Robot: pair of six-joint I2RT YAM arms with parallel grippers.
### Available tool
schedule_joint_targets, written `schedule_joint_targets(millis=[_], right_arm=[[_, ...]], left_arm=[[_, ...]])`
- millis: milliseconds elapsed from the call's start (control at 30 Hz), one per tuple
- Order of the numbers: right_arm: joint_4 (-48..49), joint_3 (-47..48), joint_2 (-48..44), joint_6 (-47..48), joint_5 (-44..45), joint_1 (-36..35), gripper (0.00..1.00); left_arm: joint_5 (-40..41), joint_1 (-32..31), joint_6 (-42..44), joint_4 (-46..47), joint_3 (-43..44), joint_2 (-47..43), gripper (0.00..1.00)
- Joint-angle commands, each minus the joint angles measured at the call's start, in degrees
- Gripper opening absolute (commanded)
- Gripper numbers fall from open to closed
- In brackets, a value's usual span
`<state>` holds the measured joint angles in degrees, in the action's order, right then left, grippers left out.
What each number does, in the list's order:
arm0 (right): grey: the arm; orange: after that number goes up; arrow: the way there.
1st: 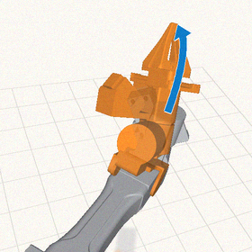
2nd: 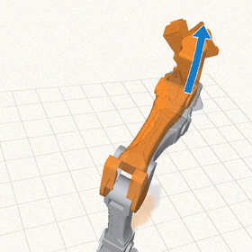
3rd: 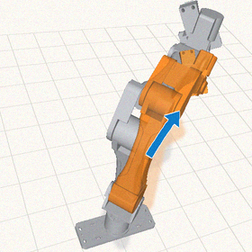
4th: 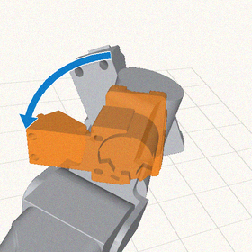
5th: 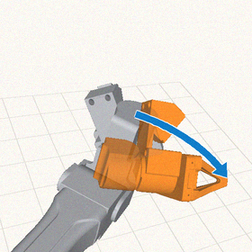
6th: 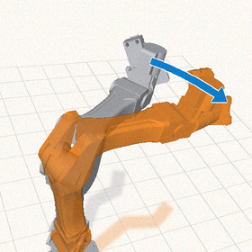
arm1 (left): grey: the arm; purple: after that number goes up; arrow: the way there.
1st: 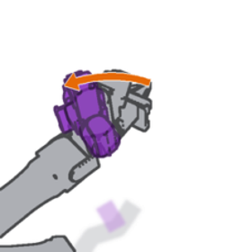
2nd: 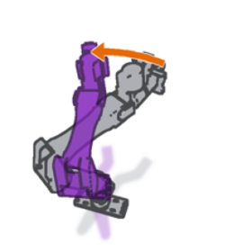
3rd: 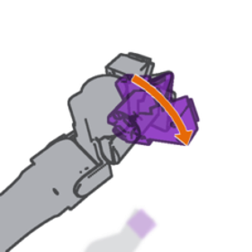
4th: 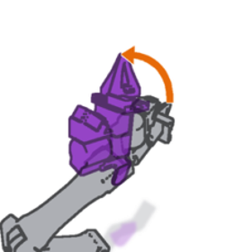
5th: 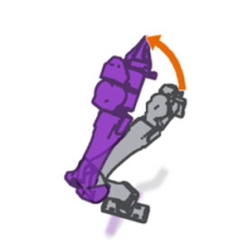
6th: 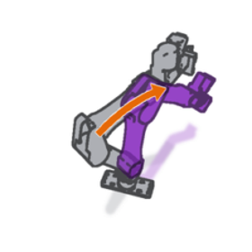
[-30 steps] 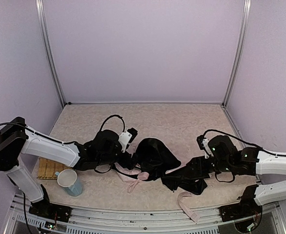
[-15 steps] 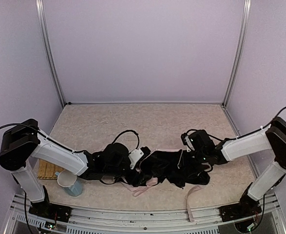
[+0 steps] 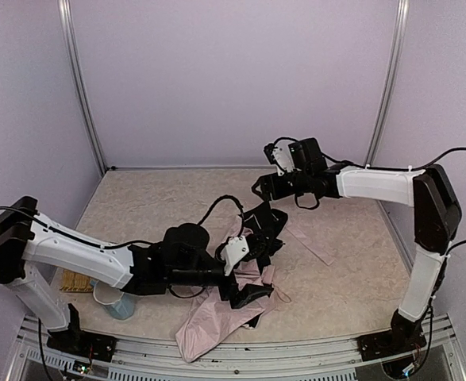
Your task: Put away the umbrella
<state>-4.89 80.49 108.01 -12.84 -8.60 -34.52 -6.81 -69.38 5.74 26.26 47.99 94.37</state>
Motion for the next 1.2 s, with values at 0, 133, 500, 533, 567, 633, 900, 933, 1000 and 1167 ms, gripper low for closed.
schedule_joint_targets(millis=[0,133,500,533,567,633,900,933,1000,1167], right_arm=[[-5.3,-10.2,-10.9,3.5,-3.3,3.1,0.82],[0.1,-25.8,-21.7,0.0,-12.7,3.7,0.82],[30.4,-48.2,-18.0,-16.1,-26.4,-1.5,0.82],[32.3,-48.0,-16.4,-16.3,-27.1,-2.4,0.82],[33.6,-47.5,-14.6,-16.4,-28.1,-3.3,0.81],[34.5,-46.3,-11.8,-16.3,-29.1,-5.1,0.79],[39.5,-45.9,-6.9,-18.5,-30.7,-6.1,0.38],[40.7,-46.0,-6.8,-18.8,-30.9,-6.1,0.31],[42.5,-45.7,-6.5,-19.4,-31.9,-6.1,0.17],[40.2,-42.0,-9.1,-16.8,-34.7,-5.0,0.0]], left_arm=[[2.5,2.1,3.8,0.2,-4.7,-10.3,0.97],[5.3,7.6,-0.7,-1.2,-9.7,-16.4,0.96],[6.2,14.0,-7.0,-3.3,-12.8,-11.9,0.91],[6.0,14.0,-7.4,-3.2,-12.9,-11.4,0.91],[6.0,14.0,-7.7,-3.2,-13.0,-11.1,0.9],[5.7,14.0,-7.9,-3.0,-13.4,-10.8,0.9],[3.9,14.0,-8.2,-0.1,-15.4,-8.6,0.88],[3.6,14.1,-8.2,0.4,-15.5,-7.9,0.88],[3.1,14.1,-8.3,1.1,-15.5,-6.9,0.87],[4.1,14.1,-7.0,4.8,-18.3,-12.8,0.87]])
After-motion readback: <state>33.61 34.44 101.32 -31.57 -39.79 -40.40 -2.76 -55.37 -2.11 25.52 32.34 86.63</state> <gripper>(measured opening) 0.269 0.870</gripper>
